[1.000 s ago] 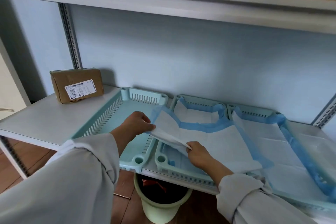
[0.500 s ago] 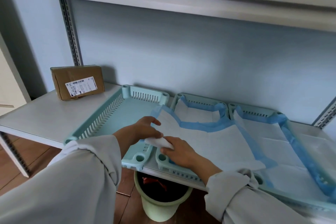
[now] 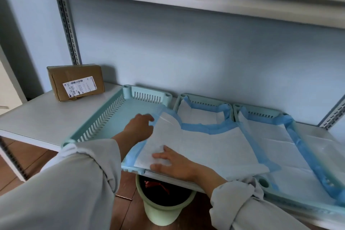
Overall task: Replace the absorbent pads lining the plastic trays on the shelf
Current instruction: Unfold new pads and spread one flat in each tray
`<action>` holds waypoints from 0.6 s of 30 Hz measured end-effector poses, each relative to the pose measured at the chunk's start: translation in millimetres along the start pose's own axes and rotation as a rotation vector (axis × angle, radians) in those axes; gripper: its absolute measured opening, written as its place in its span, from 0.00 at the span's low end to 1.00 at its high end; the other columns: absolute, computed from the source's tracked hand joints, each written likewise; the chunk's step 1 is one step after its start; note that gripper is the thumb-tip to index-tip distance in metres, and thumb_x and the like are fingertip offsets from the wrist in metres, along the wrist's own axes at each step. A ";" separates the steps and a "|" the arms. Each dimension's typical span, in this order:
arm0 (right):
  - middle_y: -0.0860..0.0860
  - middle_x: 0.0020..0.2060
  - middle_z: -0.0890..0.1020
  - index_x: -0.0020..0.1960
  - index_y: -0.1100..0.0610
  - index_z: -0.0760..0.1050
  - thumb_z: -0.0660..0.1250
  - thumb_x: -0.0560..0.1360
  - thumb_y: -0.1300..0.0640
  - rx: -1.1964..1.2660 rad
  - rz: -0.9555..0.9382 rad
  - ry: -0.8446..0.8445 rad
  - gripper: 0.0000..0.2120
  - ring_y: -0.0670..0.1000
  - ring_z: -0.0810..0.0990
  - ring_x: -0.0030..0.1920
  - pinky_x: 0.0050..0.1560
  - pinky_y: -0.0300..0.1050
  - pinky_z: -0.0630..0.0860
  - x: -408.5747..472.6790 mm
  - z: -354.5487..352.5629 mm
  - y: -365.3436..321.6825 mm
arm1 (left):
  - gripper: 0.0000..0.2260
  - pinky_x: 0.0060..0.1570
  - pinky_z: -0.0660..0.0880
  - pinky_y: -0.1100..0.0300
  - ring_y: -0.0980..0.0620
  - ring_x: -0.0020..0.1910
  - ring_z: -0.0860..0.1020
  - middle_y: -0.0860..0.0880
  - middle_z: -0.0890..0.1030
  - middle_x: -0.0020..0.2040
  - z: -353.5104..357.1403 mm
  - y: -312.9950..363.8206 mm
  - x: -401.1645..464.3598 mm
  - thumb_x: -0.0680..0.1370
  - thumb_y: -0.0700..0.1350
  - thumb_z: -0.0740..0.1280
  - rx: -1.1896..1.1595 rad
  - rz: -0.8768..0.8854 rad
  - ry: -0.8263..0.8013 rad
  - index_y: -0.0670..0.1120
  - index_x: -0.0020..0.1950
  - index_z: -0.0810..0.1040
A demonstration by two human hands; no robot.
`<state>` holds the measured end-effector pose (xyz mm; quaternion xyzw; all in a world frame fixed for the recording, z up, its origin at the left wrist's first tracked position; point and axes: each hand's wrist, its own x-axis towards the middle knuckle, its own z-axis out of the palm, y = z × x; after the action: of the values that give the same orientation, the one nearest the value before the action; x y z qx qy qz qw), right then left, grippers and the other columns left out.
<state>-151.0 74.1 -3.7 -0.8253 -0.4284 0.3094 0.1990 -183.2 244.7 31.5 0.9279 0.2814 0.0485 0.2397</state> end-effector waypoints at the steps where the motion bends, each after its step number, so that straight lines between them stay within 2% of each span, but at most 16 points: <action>1: 0.49 0.77 0.54 0.73 0.46 0.64 0.61 0.77 0.40 0.078 0.006 0.073 0.27 0.48 0.53 0.77 0.73 0.42 0.50 -0.5 -1.5 0.1 | 0.21 0.67 0.67 0.52 0.41 0.67 0.69 0.41 0.66 0.70 7.4 2.5 -1.3 0.78 0.46 0.63 0.039 -0.009 -0.102 0.48 0.71 0.67; 2: 0.49 0.77 0.57 0.72 0.46 0.66 0.61 0.77 0.40 0.105 0.013 0.129 0.26 0.47 0.55 0.76 0.73 0.41 0.51 -0.9 -3.7 1.3 | 0.24 0.68 0.66 0.53 0.40 0.69 0.67 0.39 0.64 0.71 14.6 4.8 -2.9 0.78 0.47 0.64 0.062 -0.046 -0.184 0.46 0.73 0.64; 4: 0.48 0.75 0.60 0.73 0.48 0.64 0.62 0.76 0.40 0.078 0.032 0.145 0.27 0.47 0.58 0.75 0.73 0.42 0.53 -1.8 -6.4 8.8 | 0.29 0.68 0.65 0.52 0.39 0.70 0.66 0.38 0.63 0.71 26.8 6.4 -3.8 0.78 0.48 0.64 0.026 -0.153 -0.243 0.43 0.75 0.58; 6: 0.48 0.74 0.63 0.74 0.49 0.61 0.65 0.74 0.39 0.052 0.044 0.076 0.32 0.49 0.62 0.73 0.73 0.44 0.58 -2.5 -7.5 17.9 | 0.30 0.68 0.66 0.52 0.40 0.70 0.65 0.37 0.64 0.71 33.9 5.5 -0.5 0.78 0.47 0.65 -0.068 -0.229 -0.209 0.39 0.74 0.56; 8: 0.50 0.70 0.70 0.72 0.51 0.65 0.65 0.74 0.39 0.064 0.076 0.053 0.31 0.50 0.69 0.69 0.70 0.44 0.64 -2.3 -11.1 24.6 | 0.29 0.65 0.68 0.52 0.40 0.68 0.67 0.37 0.67 0.69 35.0 5.4 4.7 0.77 0.48 0.66 -0.186 -0.292 -0.143 0.36 0.72 0.58; 10: 0.53 0.55 0.81 0.59 0.55 0.78 0.64 0.76 0.42 0.153 0.106 0.121 0.19 0.51 0.78 0.55 0.59 0.43 0.71 1.3 -17.3 29.3 | 0.28 0.61 0.70 0.52 0.40 0.63 0.72 0.38 0.71 0.66 32.8 4.2 10.1 0.76 0.47 0.69 -0.371 -0.342 -0.125 0.34 0.68 0.64; 11: 0.54 0.48 0.82 0.52 0.57 0.80 0.64 0.77 0.44 0.187 0.141 0.176 0.17 0.51 0.80 0.50 0.54 0.44 0.73 4.9 -21.5 31.4 | 0.27 0.59 0.71 0.52 0.41 0.60 0.73 0.37 0.72 0.64 32.3 4.4 12.5 0.74 0.46 0.71 -0.483 -0.359 -0.148 0.34 0.66 0.66; 12: 0.54 0.46 0.83 0.49 0.58 0.80 0.63 0.78 0.46 0.204 0.181 0.230 0.16 0.52 0.81 0.48 0.54 0.46 0.75 9.1 -25.3 33.8 | 0.26 0.57 0.72 0.53 0.41 0.57 0.74 0.38 0.73 0.63 31.7 7.1 11.8 0.73 0.45 0.73 -0.557 -0.355 -0.172 0.34 0.65 0.68; 13: 0.54 0.47 0.84 0.50 0.58 0.80 0.63 0.78 0.47 0.215 0.217 0.289 0.16 0.53 0.82 0.49 0.56 0.48 0.77 12.6 -29.2 34.8 | 0.25 0.56 0.71 0.54 0.41 0.57 0.74 0.38 0.74 0.62 31.5 11.4 10.0 0.73 0.44 0.72 -0.546 -0.316 -0.185 0.35 0.65 0.69; 15: 0.54 0.52 0.83 0.58 0.57 0.78 0.61 0.78 0.45 0.295 0.246 0.441 0.18 0.53 0.82 0.51 0.59 0.52 0.77 21.2 -41.0 29.3 | 0.22 0.58 0.69 0.57 0.43 0.61 0.73 0.40 0.74 0.64 32.0 19.1 11.5 0.75 0.43 0.69 -0.321 -0.114 -0.177 0.38 0.66 0.70; 16: 0.53 0.56 0.81 0.64 0.57 0.74 0.61 0.78 0.43 0.397 0.239 0.511 0.22 0.53 0.81 0.54 0.59 0.52 0.77 25.2 -48.0 24.5 | 0.22 0.60 0.68 0.58 0.44 0.64 0.73 0.41 0.73 0.66 30.0 25.4 9.8 0.75 0.43 0.67 -0.209 0.013 -0.189 0.40 0.68 0.70; 18: 0.53 0.65 0.73 0.73 0.55 0.63 0.62 0.76 0.40 0.649 0.211 0.535 0.31 0.54 0.76 0.61 0.55 0.49 0.76 32.8 -63.0 11.5 | 0.25 0.67 0.65 0.56 0.45 0.67 0.70 0.43 0.71 0.69 25.2 37.5 5.7 0.76 0.42 0.65 -0.108 0.189 -0.317 0.45 0.73 0.64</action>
<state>-86.9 90.9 24.2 -0.8102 -0.1555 0.2219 0.5197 -154.1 210.1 26.8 0.9319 0.1488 -0.0609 0.3250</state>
